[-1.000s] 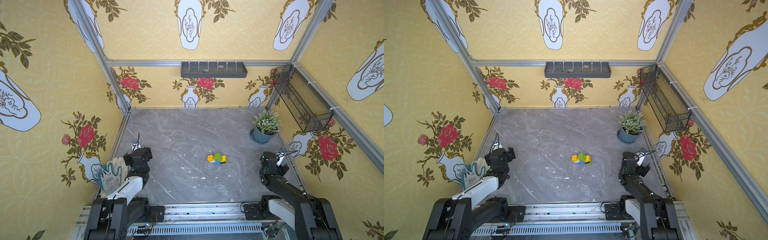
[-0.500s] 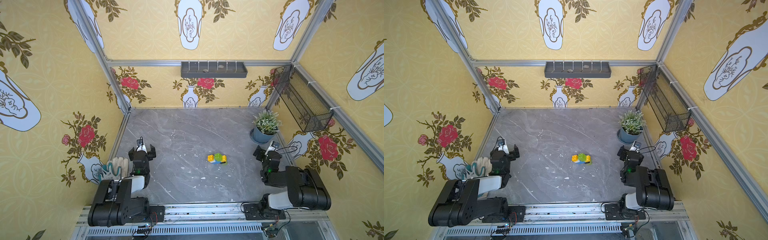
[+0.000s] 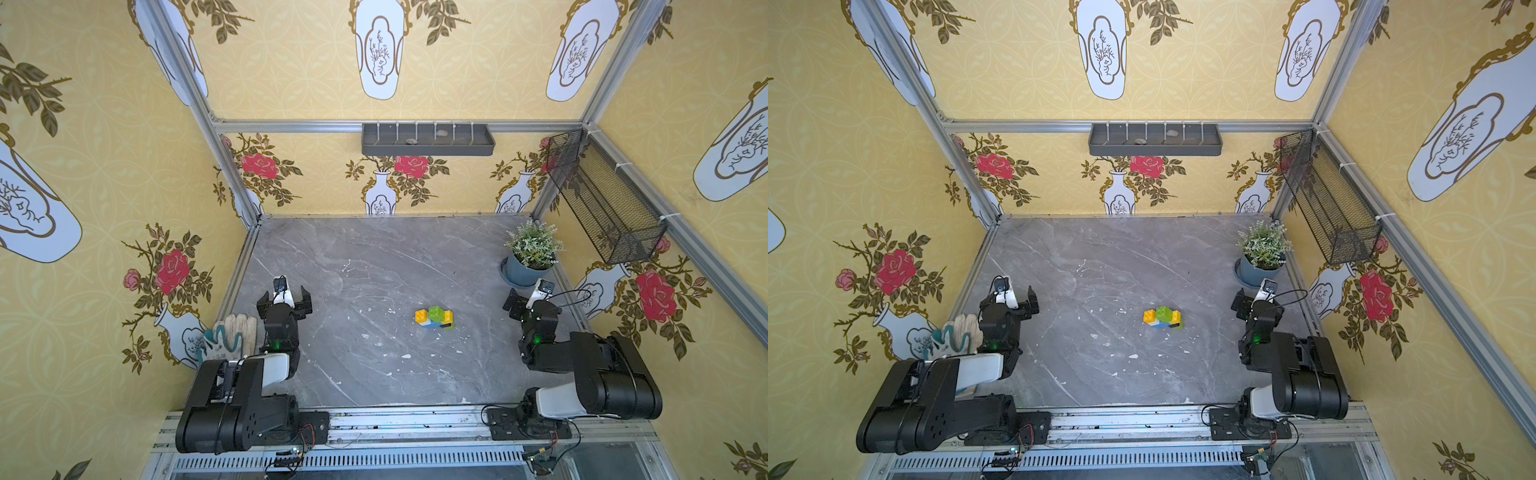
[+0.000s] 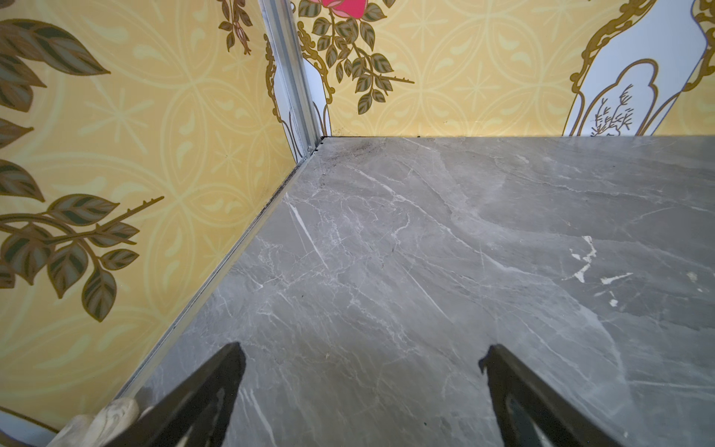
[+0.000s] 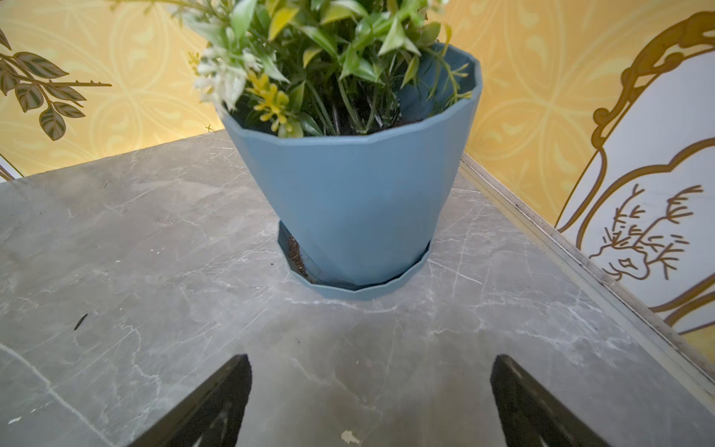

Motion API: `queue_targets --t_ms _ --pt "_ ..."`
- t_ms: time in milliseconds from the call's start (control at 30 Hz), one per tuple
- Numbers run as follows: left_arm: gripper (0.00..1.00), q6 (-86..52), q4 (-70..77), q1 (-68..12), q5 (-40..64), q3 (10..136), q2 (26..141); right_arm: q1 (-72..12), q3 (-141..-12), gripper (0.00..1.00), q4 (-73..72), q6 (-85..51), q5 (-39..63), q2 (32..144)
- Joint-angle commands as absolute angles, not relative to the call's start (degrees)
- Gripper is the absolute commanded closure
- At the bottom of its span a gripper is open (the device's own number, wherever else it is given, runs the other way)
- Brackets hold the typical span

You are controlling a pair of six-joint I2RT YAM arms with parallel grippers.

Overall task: Assemble the number 4 with lego
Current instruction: Reset both arms

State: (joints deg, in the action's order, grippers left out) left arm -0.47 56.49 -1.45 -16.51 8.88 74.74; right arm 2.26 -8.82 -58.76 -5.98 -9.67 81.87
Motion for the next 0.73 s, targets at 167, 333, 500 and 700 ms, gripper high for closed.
queue_targets --t_ms 167,333,500,700 --pt "0.00 0.0 57.9 -1.4 -16.2 8.9 74.8 2.2 -9.0 0.02 -61.2 -5.9 -10.3 82.0" --pt "0.00 0.0 57.9 -1.4 -16.2 8.9 74.8 2.2 -9.0 0.02 -61.2 -5.9 -10.3 82.0" --pt "0.00 0.0 57.9 -1.4 -16.2 8.9 74.8 2.2 -10.1 0.02 -59.7 -6.2 -10.0 82.6" --pt "0.00 0.0 57.9 -1.4 -16.2 8.9 74.8 2.3 -9.1 0.03 -61.1 -6.2 -9.9 82.0"
